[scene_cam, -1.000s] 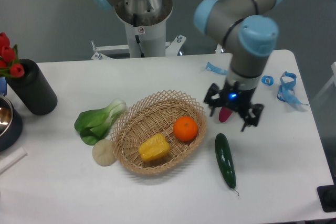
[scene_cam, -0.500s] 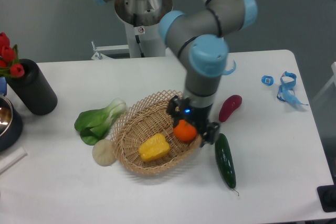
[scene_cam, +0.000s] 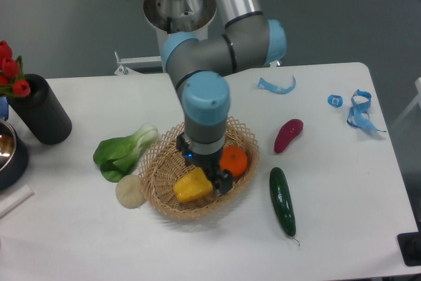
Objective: Pick up the yellow pepper from the basket
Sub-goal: 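Lower the gripper onto the yellow pepper and close on it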
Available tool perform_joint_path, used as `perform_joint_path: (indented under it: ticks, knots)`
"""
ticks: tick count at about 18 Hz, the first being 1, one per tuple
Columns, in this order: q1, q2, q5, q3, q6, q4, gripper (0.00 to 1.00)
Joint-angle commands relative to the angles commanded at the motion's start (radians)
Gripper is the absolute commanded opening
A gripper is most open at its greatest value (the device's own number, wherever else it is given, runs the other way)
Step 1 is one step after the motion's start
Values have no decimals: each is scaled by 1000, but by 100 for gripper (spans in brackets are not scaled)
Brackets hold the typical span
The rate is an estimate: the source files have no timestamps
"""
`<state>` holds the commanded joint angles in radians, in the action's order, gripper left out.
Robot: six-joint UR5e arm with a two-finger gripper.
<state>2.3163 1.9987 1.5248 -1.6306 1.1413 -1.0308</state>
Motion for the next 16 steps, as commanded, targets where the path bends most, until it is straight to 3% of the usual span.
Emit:
perform_joint_path:
  ticks: [12, 16]
  knots:
    - [-78, 90, 83, 66, -147, 0, 100]
    - [-104, 97, 121, 52, -166, -2, 100]
